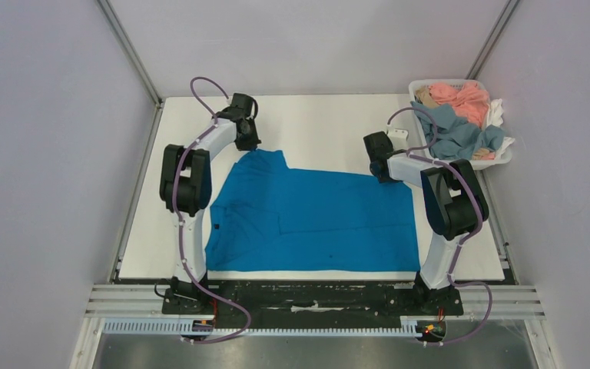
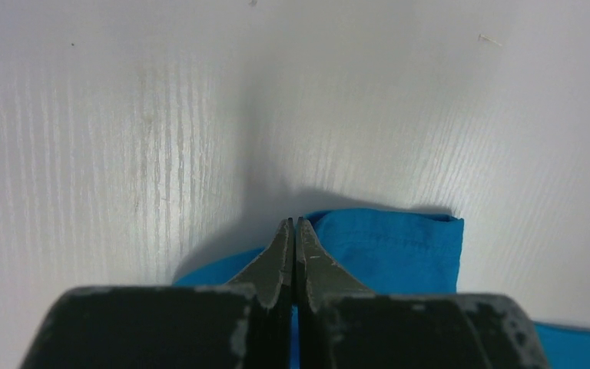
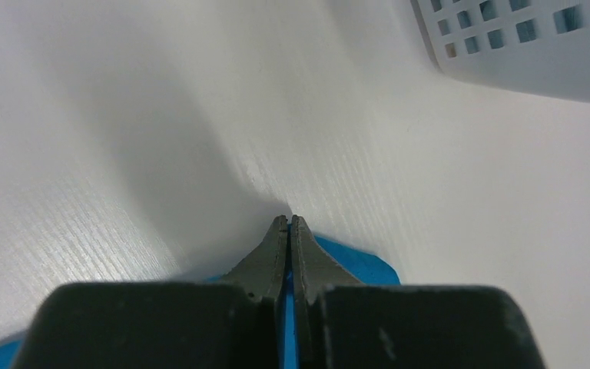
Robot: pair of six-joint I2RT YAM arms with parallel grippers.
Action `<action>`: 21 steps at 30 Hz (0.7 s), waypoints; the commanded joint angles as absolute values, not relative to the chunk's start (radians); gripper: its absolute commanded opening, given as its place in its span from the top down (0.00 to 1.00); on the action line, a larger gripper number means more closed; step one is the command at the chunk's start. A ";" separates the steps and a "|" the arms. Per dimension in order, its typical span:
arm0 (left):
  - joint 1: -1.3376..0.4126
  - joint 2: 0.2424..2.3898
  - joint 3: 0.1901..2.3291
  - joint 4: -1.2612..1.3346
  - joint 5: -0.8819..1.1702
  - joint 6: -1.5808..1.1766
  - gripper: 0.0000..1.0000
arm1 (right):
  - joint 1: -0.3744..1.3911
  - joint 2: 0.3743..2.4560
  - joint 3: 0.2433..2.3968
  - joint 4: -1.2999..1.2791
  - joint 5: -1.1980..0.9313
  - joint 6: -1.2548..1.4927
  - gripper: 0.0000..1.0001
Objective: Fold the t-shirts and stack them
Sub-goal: Grab the side of the flattened tshirt furthest away from the robot with both arms, then fold the other side of the tshirt into a rectangle
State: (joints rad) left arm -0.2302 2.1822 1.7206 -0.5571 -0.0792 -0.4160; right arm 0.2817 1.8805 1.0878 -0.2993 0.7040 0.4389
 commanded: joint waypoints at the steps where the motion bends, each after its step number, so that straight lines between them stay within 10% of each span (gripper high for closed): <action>1: -0.224 2.067 1.679 -0.489 -0.005 -0.356 0.98 | 0.283 1.838 1.115 -0.259 0.702 0.393 1.00; 21: -0.288 1.590 1.148 -0.391 0.015 -0.413 0.98 | 0.395 1.504 0.831 -0.209 0.699 0.312 1.00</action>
State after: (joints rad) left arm -0.2543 1.7172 1.2400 -0.4103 0.0711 -0.3985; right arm 0.3813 1.6054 0.8852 -0.2253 0.6861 0.3202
